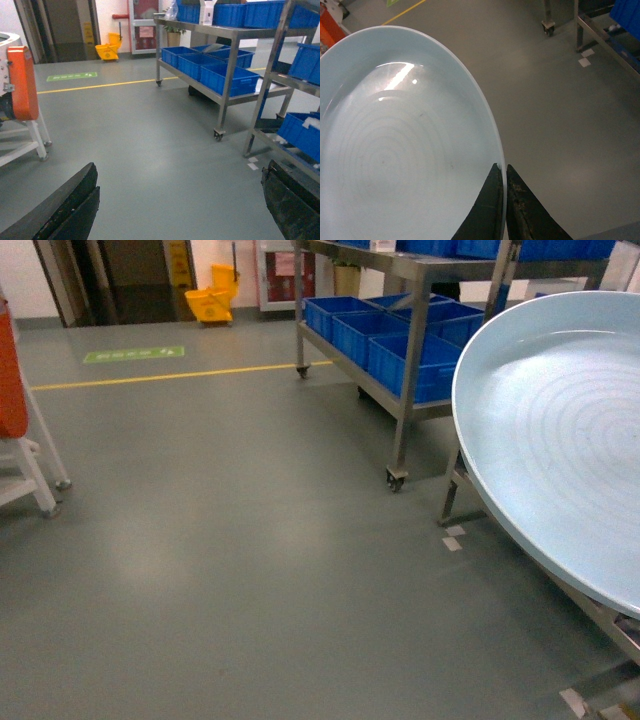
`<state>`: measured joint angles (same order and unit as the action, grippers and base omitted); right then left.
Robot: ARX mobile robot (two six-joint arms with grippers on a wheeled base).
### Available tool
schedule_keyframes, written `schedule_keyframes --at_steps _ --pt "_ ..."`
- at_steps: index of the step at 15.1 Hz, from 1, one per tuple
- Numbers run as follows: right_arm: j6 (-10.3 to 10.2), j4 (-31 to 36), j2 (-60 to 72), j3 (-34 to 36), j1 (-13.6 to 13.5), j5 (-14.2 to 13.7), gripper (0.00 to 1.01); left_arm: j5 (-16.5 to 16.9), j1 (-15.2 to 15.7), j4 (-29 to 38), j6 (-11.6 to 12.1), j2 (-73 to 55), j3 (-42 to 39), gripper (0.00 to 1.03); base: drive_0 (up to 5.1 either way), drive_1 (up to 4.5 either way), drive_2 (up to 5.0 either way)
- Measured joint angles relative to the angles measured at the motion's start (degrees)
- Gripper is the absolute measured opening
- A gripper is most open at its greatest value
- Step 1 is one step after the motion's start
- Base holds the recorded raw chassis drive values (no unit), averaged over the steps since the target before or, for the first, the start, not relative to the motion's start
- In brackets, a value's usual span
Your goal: Place blue tray on left shelf second layer neatly
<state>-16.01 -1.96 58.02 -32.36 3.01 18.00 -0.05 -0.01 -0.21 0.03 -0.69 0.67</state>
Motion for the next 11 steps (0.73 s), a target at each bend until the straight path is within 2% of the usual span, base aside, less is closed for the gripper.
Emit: schedule_keyframes --at_steps 11 --pt "0.0 0.0 0.0 0.0 0.0 0.0 0.02 0.0 0.0 0.0 0.0 0.0 0.0 0.98 -1.6 -1.6 -1.6"
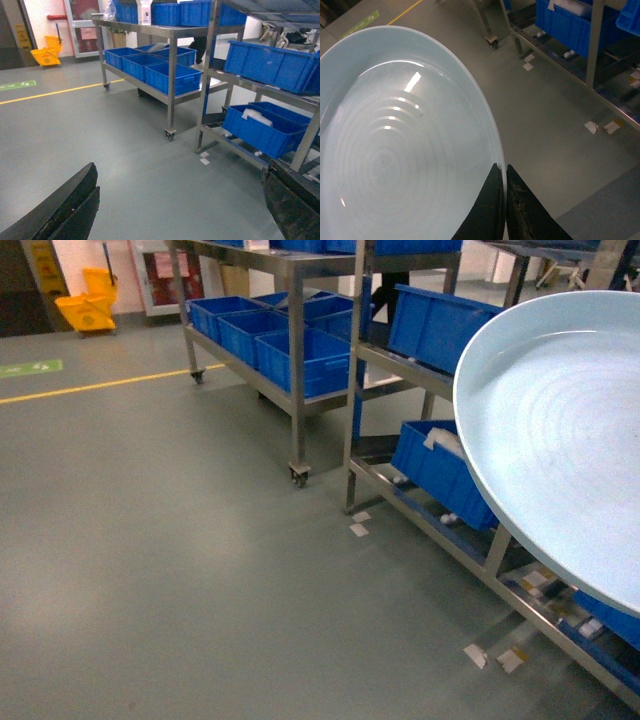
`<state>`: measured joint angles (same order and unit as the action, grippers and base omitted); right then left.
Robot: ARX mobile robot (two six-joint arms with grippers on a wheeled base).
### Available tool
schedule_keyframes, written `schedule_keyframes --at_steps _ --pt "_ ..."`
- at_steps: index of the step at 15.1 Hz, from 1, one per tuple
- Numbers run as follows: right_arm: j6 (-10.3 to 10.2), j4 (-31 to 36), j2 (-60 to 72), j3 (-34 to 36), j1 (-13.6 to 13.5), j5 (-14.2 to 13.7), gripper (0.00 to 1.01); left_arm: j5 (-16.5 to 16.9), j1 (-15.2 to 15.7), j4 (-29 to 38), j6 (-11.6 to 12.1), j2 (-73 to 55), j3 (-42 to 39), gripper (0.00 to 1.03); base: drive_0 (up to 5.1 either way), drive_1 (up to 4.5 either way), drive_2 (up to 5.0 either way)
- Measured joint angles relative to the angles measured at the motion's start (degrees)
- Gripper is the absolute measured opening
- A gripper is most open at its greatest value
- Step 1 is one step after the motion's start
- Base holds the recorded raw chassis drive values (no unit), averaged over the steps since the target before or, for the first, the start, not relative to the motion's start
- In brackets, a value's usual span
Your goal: Place blue tray on left shelf second layer neatly
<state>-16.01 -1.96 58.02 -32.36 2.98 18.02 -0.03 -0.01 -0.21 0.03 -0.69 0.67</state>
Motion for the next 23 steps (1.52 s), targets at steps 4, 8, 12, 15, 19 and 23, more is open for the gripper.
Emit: schedule_keyframes --at_steps 4,8,12,15,19,23 --pt "0.0 0.0 -0.3 0.0 0.0 0.0 0.02 0.0 0.0 0.1 0.0 0.0 0.0 0.98 -1.8 1.48 -5.0" --pt "0.0 0.0 -0.1 0.0 0.0 0.0 0.02 0.0 0.0 0.1 0.0 0.0 0.0 0.98 -1.8 2.57 -6.1" --pt "0.0 0.0 -0.1 0.0 0.0 0.0 0.02 0.0 0.0 0.2 0.0 0.0 0.0 0.98 -1.7 2.53 -5.9" --pt "0.0 0.3 0.2 0.0 0.0 0.0 0.02 0.0 0.0 -0.1 0.0 0.0 0.0 0.98 -1.7 2.49 -5.9" --pt "0.0 0.0 0.0 0.0 0.0 0.0 0.02 0.0 0.0 0.0 0.0 0.0 0.0 0.98 -1.7 2.49 -5.9" --pt "0.0 0.0 0.0 0.0 0.0 0.0 0.02 0.0 0.0 0.0 0.0 0.0 0.0 0.98 -1.7 2.49 -5.9"
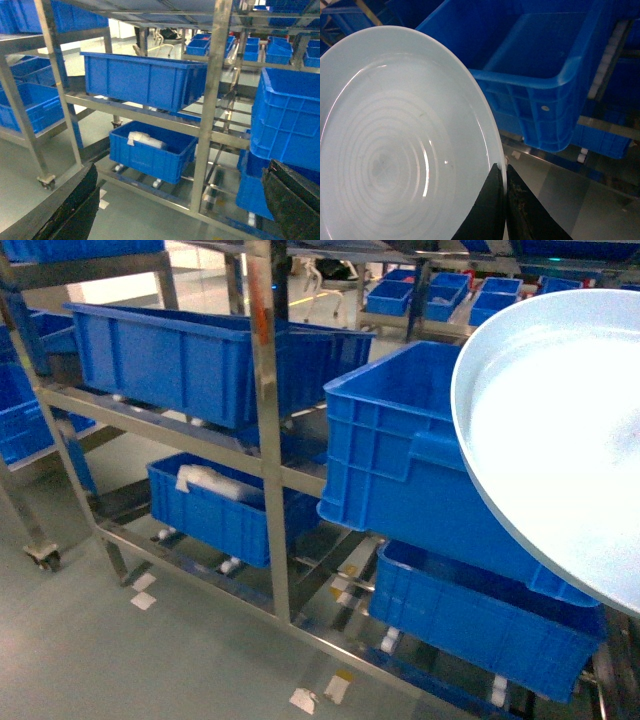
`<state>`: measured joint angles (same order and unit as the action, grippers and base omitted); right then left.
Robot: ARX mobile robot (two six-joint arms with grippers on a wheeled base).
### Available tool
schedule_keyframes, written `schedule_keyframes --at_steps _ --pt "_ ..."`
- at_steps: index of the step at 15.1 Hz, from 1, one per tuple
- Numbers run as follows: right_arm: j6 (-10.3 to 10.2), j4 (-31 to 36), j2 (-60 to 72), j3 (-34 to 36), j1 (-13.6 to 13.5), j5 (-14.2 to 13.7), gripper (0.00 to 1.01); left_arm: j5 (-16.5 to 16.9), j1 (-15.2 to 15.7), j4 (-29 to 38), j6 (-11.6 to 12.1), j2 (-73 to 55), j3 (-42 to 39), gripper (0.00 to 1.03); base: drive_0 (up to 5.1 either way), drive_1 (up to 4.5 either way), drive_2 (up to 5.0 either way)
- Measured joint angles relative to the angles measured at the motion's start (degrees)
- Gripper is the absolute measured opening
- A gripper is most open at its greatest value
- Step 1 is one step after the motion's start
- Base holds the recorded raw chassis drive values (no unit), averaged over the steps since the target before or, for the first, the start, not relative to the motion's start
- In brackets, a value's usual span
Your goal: Place blue tray on left shelf second layer neatly
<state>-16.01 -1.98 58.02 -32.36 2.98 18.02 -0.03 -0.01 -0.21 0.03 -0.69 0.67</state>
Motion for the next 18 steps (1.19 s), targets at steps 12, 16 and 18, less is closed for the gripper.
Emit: schedule_keyframes --at_steps 12,16,18 --pt "0.0 0.0 0.0 0.0 0.0 0.0 0.02 -0.2 -0.1 -0.1 0.0 0.0 0.0 0.98 -1.7 2.49 -5.9" --pt "0.0 0.1 0.0 0.0 -0.2 0.0 0.02 -0.1 -0.1 0.0 0.0 0.0 0.0 0.98 -1.7 2.49 -5.9" --pt "0.0 0.0 0.0 0.0 -0.2 0.0 0.02 -0.1 -0.1 0.0 0.0 0.0 0.0 0.98 -1.7 2.49 -5.9"
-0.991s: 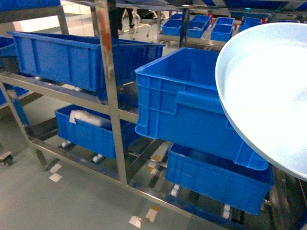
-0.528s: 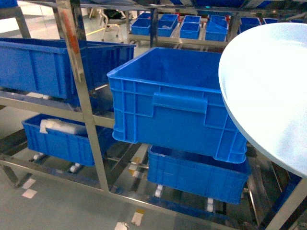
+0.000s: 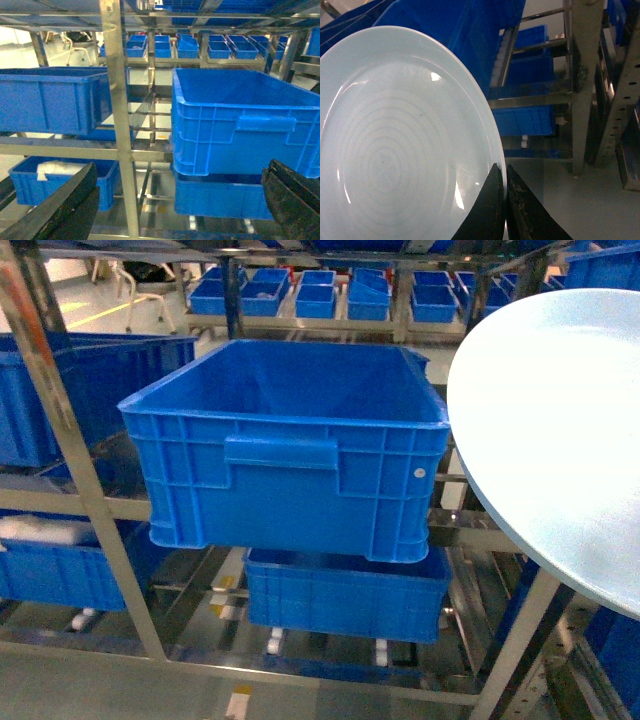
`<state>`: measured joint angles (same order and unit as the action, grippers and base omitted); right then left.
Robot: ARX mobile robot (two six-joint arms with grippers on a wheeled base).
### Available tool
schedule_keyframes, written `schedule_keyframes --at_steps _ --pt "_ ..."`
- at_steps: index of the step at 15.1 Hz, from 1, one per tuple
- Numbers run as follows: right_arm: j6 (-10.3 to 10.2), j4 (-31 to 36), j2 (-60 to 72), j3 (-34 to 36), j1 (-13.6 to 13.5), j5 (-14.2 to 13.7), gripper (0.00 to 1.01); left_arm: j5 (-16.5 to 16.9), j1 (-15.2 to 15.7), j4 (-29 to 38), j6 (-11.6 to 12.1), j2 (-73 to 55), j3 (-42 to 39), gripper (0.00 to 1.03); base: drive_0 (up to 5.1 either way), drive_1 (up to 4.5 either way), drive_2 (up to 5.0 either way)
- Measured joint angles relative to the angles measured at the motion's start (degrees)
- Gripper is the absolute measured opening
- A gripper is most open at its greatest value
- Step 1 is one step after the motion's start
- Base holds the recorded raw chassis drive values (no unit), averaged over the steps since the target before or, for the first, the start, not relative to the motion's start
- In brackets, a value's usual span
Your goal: Place blue tray on left shelf second layer neatly
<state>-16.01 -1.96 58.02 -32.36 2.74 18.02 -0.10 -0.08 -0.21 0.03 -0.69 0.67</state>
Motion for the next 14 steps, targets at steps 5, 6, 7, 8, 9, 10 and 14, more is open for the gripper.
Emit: schedule_keyframes --at_steps 5,6,7,8,9,10,14 --pt "0.0 0.0 0.0 0.0 0.3 0.0 0.02 0.1 0.0 0.0 0.0 0.0 0.0 0.98 -1.7 2.49 -5.9" --pt "0.0 0.0 0.0 0.0 0.3 -0.1 0.02 0.1 0.0 0.0 0.0 0.0 0.0 0.98 -1.7 2.49 -5.9" --pt "0.0 -0.1 0.0 0.0 0.3 -0.1 0.02 0.1 0.0 0.0 0.0 0.0 0.0 0.98 -1.7 2.49 -5.9" --pt "0.0 0.0 0.0 0.0 0.3 -0.1 0.02 0.1 0.0 0.0 0.0 0.0 0.0 0.98 1.2 1.24 1.2" --pt "0.0 -0.1 0.0 0.0 0.1 0.1 0.02 -0.1 0.0 0.0 0.0 0.0 0.0 0.98 1.2 1.24 1.2" --pt "0.0 0.1 0.0 0.0 -0.1 0.4 0.02 -0.1 0.2 -0.2 0.0 0.0 0.0 0.98 -3.0 3.29 -1.1" --pt "0.0 0.0 -0.1 0.0 -0.1 0.2 0.02 0.0 0.1 0.0 0.0 0.0 0.0 0.98 -0.1 4.03 -4.2"
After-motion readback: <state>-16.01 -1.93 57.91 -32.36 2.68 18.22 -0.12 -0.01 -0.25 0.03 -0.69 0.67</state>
